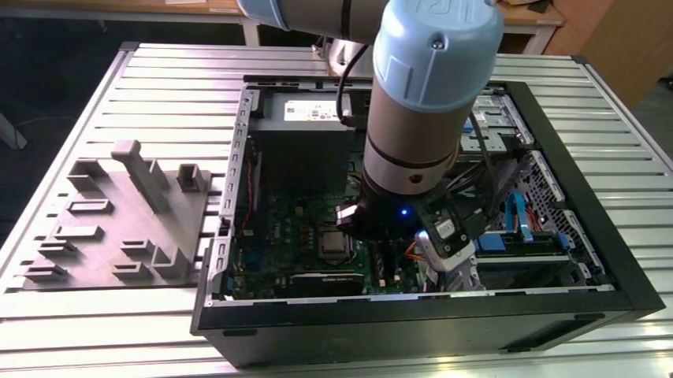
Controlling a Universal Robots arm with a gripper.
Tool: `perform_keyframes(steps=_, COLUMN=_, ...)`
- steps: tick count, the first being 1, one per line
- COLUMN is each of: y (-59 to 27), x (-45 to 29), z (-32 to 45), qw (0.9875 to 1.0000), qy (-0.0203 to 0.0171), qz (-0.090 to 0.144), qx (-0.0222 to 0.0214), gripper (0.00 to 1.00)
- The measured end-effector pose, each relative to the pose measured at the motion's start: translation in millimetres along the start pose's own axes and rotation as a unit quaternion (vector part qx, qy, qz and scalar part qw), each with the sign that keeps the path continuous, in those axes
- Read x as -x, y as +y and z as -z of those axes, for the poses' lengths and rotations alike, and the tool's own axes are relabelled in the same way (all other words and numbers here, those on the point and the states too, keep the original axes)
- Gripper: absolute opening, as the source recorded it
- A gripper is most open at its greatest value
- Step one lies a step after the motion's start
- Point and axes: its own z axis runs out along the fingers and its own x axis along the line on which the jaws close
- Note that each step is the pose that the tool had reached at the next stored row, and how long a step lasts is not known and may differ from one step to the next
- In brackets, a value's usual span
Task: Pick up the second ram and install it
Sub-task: 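Press down the second ram until it locks into place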
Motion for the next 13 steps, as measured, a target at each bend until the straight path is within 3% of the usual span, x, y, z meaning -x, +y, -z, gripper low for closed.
perform_keyframes(steps=13, y=-0.6, x=-0.2, z=-6.4, qw=1.0, qy=0.0, qz=0.0, qx=-0.0007, gripper=0.1)
